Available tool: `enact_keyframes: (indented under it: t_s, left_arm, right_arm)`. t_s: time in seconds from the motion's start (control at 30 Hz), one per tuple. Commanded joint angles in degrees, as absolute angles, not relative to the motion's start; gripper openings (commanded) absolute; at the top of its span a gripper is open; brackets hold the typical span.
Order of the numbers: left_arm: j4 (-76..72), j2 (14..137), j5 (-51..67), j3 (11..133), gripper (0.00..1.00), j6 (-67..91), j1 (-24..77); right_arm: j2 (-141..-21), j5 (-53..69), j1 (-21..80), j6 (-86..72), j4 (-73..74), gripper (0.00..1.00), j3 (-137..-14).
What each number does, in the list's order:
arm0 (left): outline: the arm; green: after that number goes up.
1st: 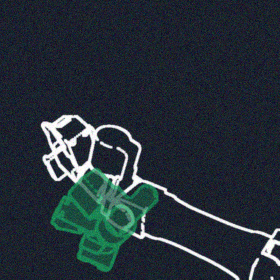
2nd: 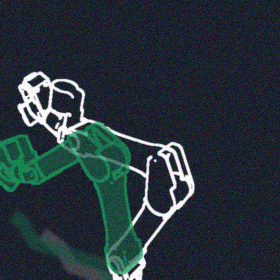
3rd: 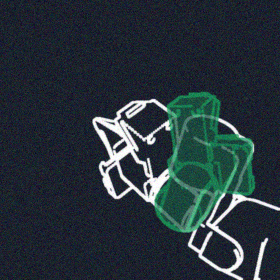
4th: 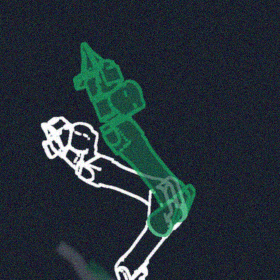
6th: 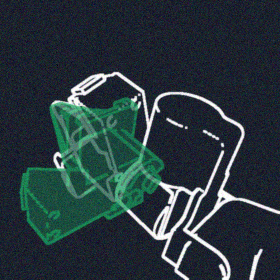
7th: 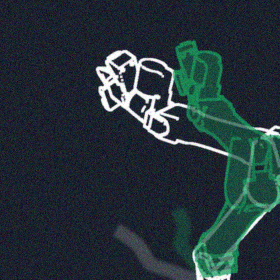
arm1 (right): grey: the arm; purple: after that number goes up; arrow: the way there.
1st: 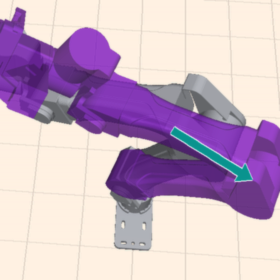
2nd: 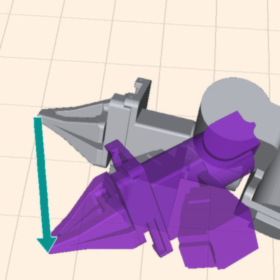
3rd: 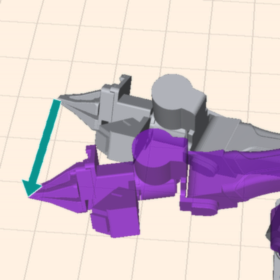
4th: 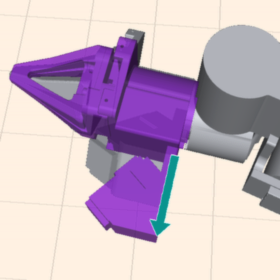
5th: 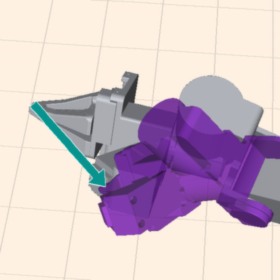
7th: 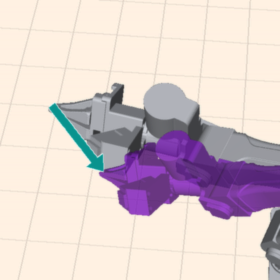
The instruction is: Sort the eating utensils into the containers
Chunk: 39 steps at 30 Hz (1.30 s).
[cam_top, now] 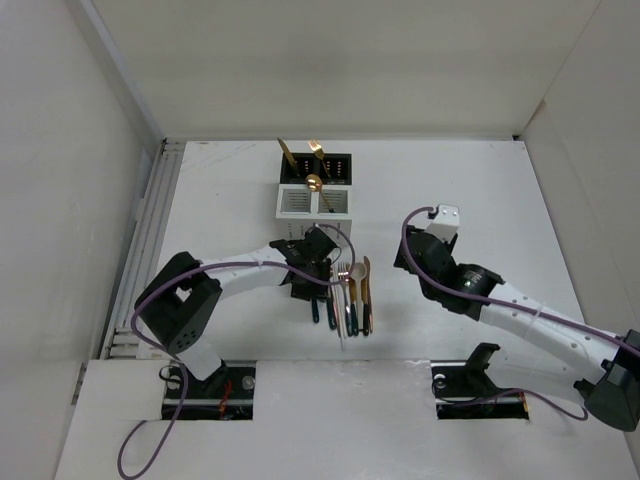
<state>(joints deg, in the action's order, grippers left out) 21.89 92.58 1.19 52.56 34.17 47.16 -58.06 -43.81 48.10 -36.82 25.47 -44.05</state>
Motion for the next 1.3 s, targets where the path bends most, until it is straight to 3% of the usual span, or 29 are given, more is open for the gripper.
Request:
enact_keyframes:
  t_s: [0.0,0.2,0.53,0.57,0.6,0.8,1.03,1.27]
  left_arm:
    - [23.1,93.8,1.0,53.0,0.38,34.4,47.4]
    - [25.6,95.2,0.3,52.9,0.17,34.4,47.4]
    - [25.4,90.3,2.2,46.8,0.18,35.0,47.4]
    - [25.4,90.3,2.9,47.5,0.14,34.5,47.4]
    - [24.8,91.0,3.8,47.5,0.00,34.5,47.4]
    - [22.0,90.7,5.1,49.6,0.00,31.3,47.4]
    - [29.6,82.4,1.6,53.1,0.00,27.9,47.4]
    - [30.4,78.2,0.4,53.1,0.00,27.9,41.9]
  right_arm:
    - [-56.6,-46.1,48.5,-35.9,25.1,0.68,-44.1]
    - [-56.1,-47.3,48.5,-35.4,26.2,0.70,-43.5]
    - [-56.6,-47.8,48.5,-32.8,24.3,0.72,-43.0]
    - [-56.6,-47.8,48.5,-32.8,24.3,0.72,-43.0]
    - [-57.1,-47.8,48.5,-32.8,24.3,0.72,-43.0]
    - [-57.1,-47.8,48.5,-32.8,24.3,0.72,-44.0]
    - [-58.4,-46.8,48.5,-30.5,21.5,0.72,-45.2]
    - [-60.9,-46.1,48.5,-30.0,20.2,0.71,-48.4]
